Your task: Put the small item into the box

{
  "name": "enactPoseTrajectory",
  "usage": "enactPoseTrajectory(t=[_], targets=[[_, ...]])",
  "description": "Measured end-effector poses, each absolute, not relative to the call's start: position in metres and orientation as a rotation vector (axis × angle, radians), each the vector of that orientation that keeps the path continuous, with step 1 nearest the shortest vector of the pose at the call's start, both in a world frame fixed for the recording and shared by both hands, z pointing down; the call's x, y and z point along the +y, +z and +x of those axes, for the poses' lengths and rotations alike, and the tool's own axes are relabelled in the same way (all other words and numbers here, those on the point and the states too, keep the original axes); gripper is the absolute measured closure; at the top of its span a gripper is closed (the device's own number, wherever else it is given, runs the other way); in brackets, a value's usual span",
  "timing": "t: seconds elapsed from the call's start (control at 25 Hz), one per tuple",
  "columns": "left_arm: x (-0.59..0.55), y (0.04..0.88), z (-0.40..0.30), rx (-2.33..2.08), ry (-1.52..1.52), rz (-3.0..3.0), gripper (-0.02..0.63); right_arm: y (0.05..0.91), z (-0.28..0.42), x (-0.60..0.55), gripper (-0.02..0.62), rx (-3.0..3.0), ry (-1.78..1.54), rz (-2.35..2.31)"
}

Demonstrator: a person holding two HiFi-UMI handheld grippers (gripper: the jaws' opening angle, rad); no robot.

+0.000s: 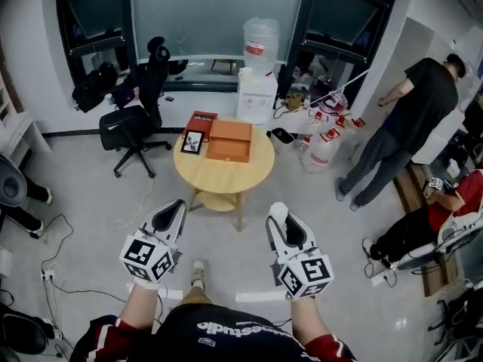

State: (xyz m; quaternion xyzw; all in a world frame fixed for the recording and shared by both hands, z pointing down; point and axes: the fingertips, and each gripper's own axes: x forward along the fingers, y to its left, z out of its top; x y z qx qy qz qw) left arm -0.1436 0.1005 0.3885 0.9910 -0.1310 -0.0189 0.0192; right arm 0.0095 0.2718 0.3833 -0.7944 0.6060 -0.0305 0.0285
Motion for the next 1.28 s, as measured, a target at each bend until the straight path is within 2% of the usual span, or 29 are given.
enactPoseTrajectory(t=[0.6, 1.28], targets=[[-0.020, 0.392, -0.085, -0.438, -0.053, 3.048, 0.578, 0.382, 0.069, 0.143, 0.411, 1.906, -0.149, -2.429], [-0.169, 0.386, -0.008, -0.281, -0.033, 3.056, 0.578, 0.375, 0.124, -0.003, 0.411, 1.826, -0.207, -2.509]])
